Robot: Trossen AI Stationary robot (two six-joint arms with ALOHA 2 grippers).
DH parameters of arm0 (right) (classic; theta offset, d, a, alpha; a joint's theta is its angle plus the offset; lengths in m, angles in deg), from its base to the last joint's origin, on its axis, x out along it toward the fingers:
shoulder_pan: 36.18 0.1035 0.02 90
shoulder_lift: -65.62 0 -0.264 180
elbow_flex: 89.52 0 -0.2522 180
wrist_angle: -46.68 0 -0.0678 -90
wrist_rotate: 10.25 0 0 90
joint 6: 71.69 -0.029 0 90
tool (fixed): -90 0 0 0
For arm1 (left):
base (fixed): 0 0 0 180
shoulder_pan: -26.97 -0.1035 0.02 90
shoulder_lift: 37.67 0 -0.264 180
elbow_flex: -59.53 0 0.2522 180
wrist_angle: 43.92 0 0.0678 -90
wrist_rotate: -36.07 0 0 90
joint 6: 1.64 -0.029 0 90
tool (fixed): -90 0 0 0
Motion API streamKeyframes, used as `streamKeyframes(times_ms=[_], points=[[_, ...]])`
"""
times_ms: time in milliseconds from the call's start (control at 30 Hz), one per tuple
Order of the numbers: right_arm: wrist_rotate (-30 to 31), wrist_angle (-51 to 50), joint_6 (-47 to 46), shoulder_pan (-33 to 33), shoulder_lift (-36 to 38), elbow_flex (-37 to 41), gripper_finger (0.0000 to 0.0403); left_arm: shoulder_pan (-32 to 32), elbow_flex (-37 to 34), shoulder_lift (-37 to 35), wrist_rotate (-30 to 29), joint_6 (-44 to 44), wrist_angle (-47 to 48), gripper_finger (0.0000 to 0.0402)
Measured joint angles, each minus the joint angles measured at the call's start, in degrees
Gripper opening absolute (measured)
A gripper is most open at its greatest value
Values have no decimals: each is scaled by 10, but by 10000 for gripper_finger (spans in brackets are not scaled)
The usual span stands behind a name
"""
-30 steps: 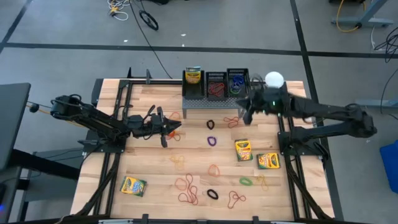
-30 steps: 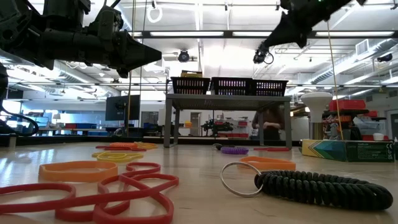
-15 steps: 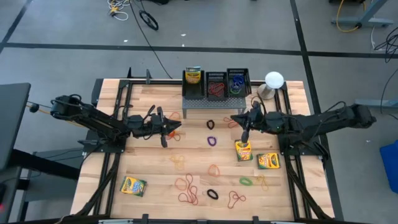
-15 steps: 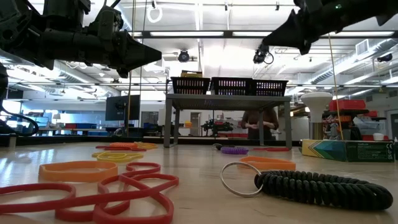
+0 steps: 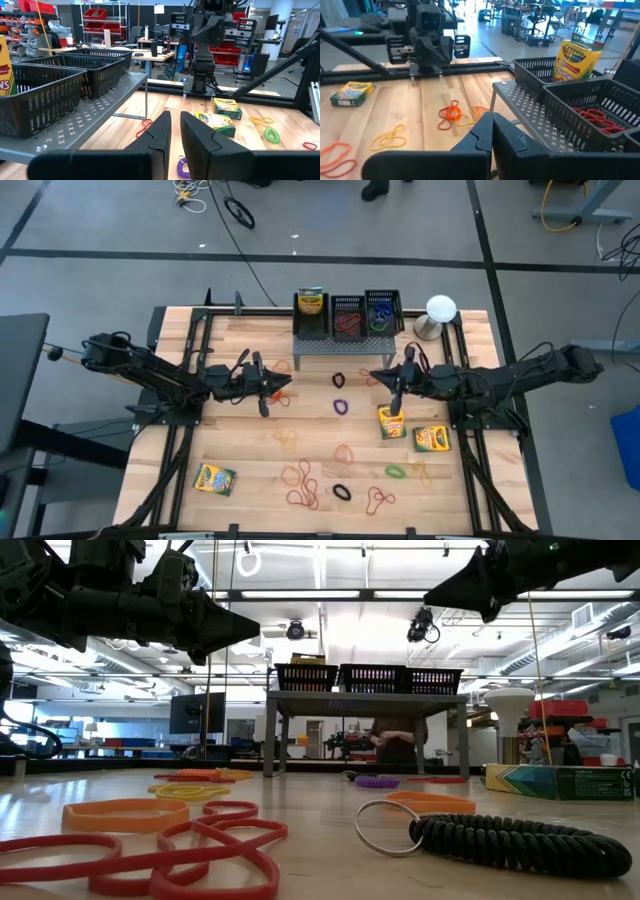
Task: Sort rubber bands into baskets
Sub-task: Put the yellow rubber band into the middle black basket on the shelf
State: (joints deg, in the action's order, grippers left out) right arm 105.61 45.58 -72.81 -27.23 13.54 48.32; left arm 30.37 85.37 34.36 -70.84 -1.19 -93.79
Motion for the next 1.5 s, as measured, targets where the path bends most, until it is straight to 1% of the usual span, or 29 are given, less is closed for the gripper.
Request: streamKeyframes(times_ms=[100, 200, 300, 433, 533, 1000, 1133, 1367, 1500], points=[[-6, 11, 9, 3, -2, 0, 7, 0, 0, 0, 0, 0, 0, 46], [-40, 36, 5, 3, -19, 0, 7, 0, 0, 0, 0, 0, 0, 46], [-69, 70, 5, 3, -52, 0, 7, 0, 0, 0, 0, 0, 0, 46], [-77, 93, 5, 3, -93, 0, 7, 0, 0, 0, 0, 0, 0, 46], [-77, 99, 5, 3, -107, 0, 7, 0, 0, 0, 0, 0, 0, 46], [-76, 98, 18, 6, -101, 0, 7, 0, 0, 0, 0, 0, 0, 46], [-76, 95, 21, 6, -101, -12, 7, 0, 0, 0, 0, 0, 0, 46], [-76, 79, 31, 6, -101, -20, 7, 0, 0, 0, 0, 0, 0, 46], [-76, 48, 29, 6, -101, -21, 7, 0, 0, 0, 0, 0, 0, 46]])
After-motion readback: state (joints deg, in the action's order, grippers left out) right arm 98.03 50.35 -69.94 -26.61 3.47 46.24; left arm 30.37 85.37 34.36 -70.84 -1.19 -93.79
